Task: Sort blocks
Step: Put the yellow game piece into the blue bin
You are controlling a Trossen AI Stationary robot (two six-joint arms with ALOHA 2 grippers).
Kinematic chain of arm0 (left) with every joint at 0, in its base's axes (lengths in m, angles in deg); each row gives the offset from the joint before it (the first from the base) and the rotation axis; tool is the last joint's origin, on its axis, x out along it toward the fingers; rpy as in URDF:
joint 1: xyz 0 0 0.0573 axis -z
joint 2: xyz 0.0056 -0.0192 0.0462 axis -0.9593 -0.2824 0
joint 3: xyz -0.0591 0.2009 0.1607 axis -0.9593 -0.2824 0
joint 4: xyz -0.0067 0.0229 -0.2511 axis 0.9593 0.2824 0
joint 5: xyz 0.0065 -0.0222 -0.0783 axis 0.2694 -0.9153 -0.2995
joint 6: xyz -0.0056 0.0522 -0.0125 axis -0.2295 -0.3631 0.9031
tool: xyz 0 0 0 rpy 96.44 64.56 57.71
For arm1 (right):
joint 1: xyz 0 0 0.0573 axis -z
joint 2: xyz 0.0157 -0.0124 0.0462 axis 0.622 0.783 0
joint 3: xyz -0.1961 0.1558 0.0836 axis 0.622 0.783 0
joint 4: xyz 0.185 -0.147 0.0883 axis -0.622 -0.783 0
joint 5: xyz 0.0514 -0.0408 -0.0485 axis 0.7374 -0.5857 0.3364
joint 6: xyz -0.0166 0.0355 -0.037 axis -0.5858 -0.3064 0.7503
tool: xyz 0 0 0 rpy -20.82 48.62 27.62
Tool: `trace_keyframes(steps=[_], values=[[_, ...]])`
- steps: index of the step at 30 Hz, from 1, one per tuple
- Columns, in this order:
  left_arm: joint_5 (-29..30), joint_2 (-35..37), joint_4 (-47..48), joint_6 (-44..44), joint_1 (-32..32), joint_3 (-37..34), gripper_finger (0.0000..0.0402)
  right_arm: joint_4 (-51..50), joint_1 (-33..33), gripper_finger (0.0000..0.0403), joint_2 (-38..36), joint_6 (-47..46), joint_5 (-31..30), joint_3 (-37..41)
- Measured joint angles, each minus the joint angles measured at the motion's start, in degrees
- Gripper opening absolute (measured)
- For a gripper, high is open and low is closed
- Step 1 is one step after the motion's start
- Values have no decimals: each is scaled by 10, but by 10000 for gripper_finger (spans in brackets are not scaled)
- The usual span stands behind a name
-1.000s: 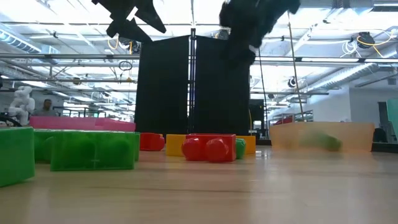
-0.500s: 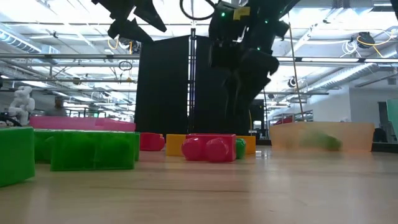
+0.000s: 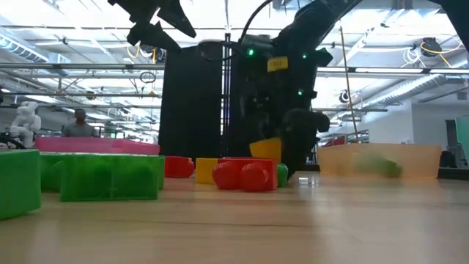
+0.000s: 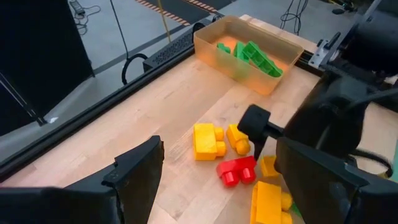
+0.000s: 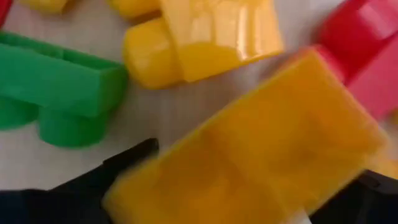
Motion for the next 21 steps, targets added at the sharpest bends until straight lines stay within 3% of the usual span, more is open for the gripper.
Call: trace_keyframes(steps=[8, 15, 21], values=[[-2, 0, 10, 0, 1, 0, 310, 5, 0, 332, 3, -46, -8, -3], [-3, 0, 11, 0, 1, 0, 310, 12, -2, 265, 3, -77, -5, -4], [-4, 0, 11, 2, 1, 0, 310, 17, -2, 235, 4, -108, -2, -4]])
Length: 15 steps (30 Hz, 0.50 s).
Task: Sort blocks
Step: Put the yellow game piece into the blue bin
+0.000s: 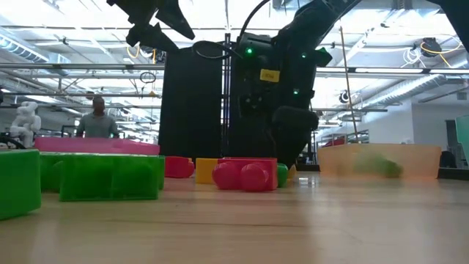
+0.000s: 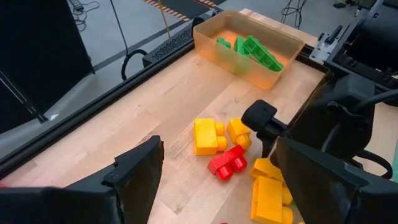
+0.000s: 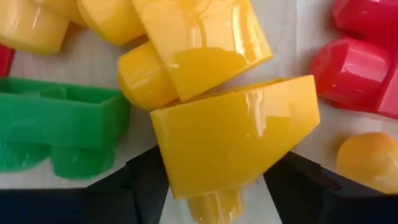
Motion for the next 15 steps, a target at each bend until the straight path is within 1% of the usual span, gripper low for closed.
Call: trace_keyframes(steps=[3, 7, 8, 15], values=[[0, 0, 0, 0, 0, 0, 310, 2, 0, 201, 0, -14, 0, 0], [0, 0, 2, 0, 0, 0, 310, 2, 0, 133, 0, -28, -1, -1], [-3, 0, 2, 0, 0, 0, 310, 2, 0, 124, 0, -32, -1, -1], [-14, 0, 4, -1, 0, 0, 310, 0, 0, 124, -6, -57, -2, -1]])
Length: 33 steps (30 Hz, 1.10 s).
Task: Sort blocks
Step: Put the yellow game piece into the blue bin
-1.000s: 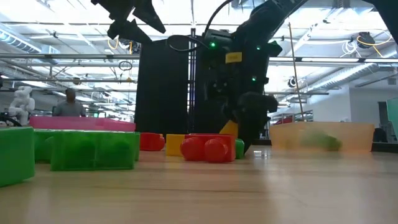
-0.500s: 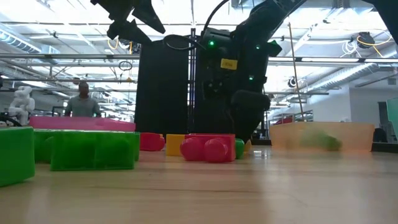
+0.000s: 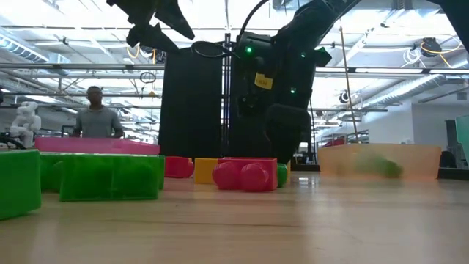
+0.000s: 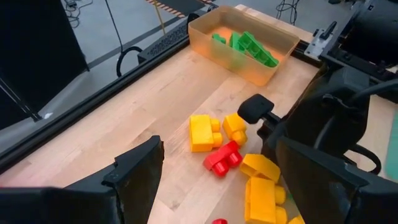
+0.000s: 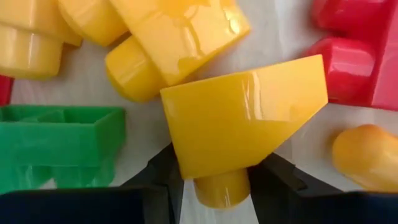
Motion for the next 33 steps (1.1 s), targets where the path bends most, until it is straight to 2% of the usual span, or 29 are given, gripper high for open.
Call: trace_keyframes(steps=[10, 18, 22, 26, 33], values=[[-2, 0, 34, 10, 0, 0, 310, -34, 0, 124, -92, -36, -2, -14], [-9, 0, 46, 14, 0, 0, 310, -190, -37, 124, -219, -113, 0, -23], [-10, 0, 46, 14, 0, 0, 310, -268, -93, 124, -281, -208, 0, -23], [-10, 0, 46, 14, 0, 0, 310, -327, -183, 124, -322, -331, 1, -23], [-12, 0, 45, 13, 0, 0, 310, -357, -347, 124, -334, -557, 2, -23]])
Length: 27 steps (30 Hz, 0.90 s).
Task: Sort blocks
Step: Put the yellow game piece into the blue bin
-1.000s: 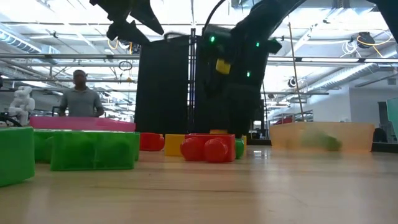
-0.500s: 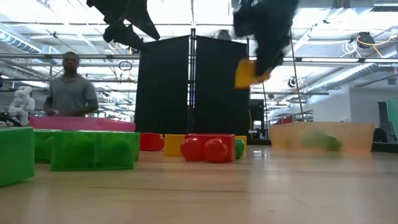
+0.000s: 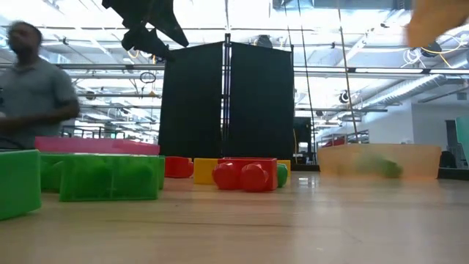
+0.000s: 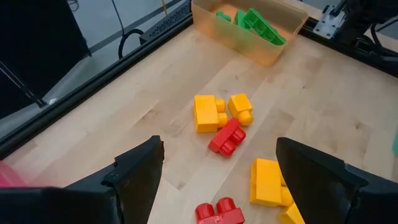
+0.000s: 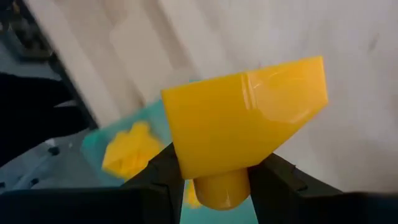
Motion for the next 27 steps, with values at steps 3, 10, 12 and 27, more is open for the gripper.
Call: trace_keyframes(steps=[3, 10, 12, 27], values=[[0, 0, 0, -2, 0, 0, 310, -2, -64, 124, 11, -84, 2, 0], [0, 0, 0, -4, -1, 0, 310, 9, -179, 124, 53, -233, 20, 0], [0, 0, 0, -4, -1, 0, 310, 15, -202, 124, 65, -265, 30, 0], [0, 0, 2, -6, -1, 0, 310, 76, -302, 192, 174, -358, 90, 0]])
